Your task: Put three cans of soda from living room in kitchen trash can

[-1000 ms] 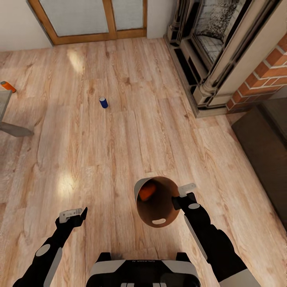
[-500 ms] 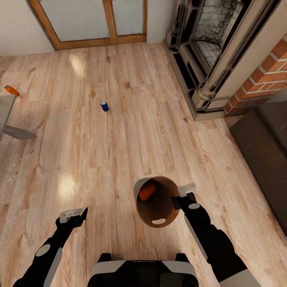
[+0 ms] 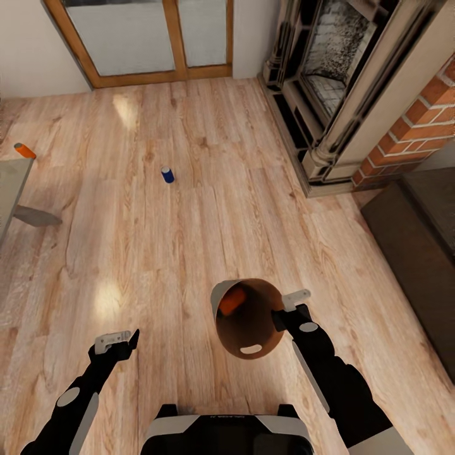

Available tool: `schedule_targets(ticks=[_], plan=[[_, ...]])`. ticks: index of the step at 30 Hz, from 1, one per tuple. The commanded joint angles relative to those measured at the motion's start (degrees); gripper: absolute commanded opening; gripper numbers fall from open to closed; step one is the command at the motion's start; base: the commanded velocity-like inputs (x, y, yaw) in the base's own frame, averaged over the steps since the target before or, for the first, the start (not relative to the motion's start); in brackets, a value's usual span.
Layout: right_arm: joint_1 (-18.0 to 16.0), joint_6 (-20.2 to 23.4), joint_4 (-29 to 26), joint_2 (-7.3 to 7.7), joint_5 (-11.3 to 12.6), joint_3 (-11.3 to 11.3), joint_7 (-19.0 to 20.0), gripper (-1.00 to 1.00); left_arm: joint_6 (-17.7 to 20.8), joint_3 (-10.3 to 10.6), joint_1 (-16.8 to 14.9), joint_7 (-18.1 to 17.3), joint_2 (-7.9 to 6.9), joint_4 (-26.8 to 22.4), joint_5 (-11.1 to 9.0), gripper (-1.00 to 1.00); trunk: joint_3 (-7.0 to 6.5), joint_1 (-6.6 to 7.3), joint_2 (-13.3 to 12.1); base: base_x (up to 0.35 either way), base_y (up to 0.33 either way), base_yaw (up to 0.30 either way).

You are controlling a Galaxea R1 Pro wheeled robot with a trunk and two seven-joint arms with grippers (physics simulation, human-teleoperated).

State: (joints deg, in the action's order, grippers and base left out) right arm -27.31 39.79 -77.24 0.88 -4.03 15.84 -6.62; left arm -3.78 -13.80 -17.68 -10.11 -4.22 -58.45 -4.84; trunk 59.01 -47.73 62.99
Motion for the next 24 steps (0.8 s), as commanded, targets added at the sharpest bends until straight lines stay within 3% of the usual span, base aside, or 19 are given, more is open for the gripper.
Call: schedule_targets(ticks=[1, 17, 24], plan=[[0.67, -1.07, -0.04, -0.01, 0.51, 0.01, 0.04, -1.0, 0.0, 0.02, -0.01, 0.03, 0.0, 0.23, 0.0, 1.0, -0.28, 0.23, -0.42, 0.0, 0.0, 0.0], [1.64, -3.05, -0.03, 0.06, 0.63, 0.0, 0.11, -1.0, -0.41, 0.09, -0.03, 0.07, -0.02, 1.59, -0.05, 1.0, -4.6, 3.74, -6.83, 0.0, 0.0, 0.0], [1.64, -2.9, 0.07, 0.0, 0.52, 0.04, 0.11, -1.0, -0.12, 0.09, -0.07, -0.57, -0.08, 1.55, -0.19, 1.0, -4.94, 3.74, -6.83, 0.009, 0.0, 0.0]])
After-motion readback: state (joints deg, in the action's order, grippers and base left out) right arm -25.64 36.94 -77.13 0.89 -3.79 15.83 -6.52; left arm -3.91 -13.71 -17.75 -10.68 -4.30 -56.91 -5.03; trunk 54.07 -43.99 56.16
